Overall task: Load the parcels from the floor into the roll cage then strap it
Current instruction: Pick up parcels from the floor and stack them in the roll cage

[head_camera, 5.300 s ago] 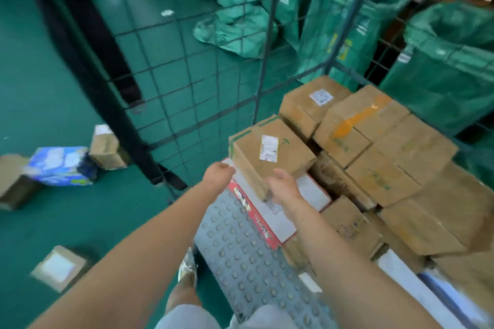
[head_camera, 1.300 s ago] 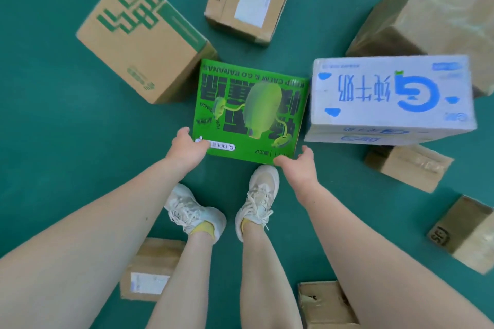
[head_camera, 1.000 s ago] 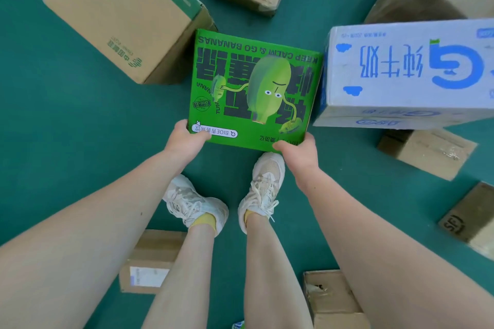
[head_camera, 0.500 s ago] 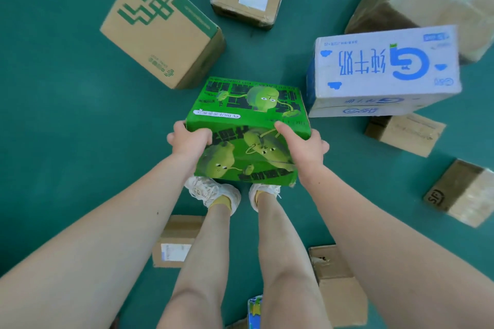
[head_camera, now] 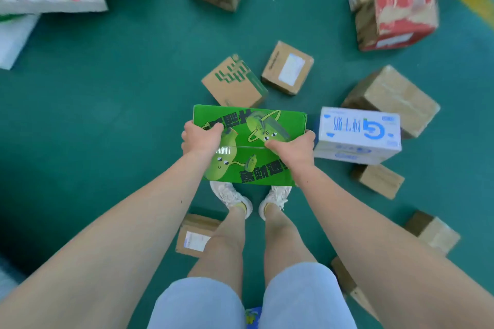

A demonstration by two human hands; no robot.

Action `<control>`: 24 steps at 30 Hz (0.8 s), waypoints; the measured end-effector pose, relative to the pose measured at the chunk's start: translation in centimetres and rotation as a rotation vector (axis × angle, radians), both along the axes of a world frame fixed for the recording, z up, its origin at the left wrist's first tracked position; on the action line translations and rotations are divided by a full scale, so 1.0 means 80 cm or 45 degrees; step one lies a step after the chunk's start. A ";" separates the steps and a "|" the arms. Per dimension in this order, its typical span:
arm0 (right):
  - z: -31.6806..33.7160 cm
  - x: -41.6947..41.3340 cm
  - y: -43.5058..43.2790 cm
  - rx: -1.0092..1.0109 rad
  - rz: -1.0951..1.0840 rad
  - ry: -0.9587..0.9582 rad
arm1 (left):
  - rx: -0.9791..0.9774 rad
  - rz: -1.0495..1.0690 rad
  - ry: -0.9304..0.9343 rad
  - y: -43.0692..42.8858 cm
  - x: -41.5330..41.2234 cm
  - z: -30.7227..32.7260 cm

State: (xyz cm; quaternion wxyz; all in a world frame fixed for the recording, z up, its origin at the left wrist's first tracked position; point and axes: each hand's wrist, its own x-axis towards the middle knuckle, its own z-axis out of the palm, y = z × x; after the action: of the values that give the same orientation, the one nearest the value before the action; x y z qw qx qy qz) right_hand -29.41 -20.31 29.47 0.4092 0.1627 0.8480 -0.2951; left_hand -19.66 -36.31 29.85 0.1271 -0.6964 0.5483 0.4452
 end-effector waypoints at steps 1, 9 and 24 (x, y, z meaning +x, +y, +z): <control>0.022 0.001 -0.013 0.014 0.036 0.020 | -0.027 -0.006 0.001 -0.011 0.005 0.021; 0.168 0.028 -0.137 -0.098 0.347 0.212 | -0.146 0.128 0.062 -0.110 0.068 0.157; 0.327 0.112 -0.389 -0.304 0.911 0.354 | -0.407 0.514 0.214 -0.275 0.220 0.314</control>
State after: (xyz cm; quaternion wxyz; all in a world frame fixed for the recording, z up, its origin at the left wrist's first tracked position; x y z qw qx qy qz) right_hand -20.41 -51.45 55.59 0.3834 -0.2331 0.8581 -0.2497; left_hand -2.10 -58.28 54.96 -0.1216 -0.7635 0.4704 0.4256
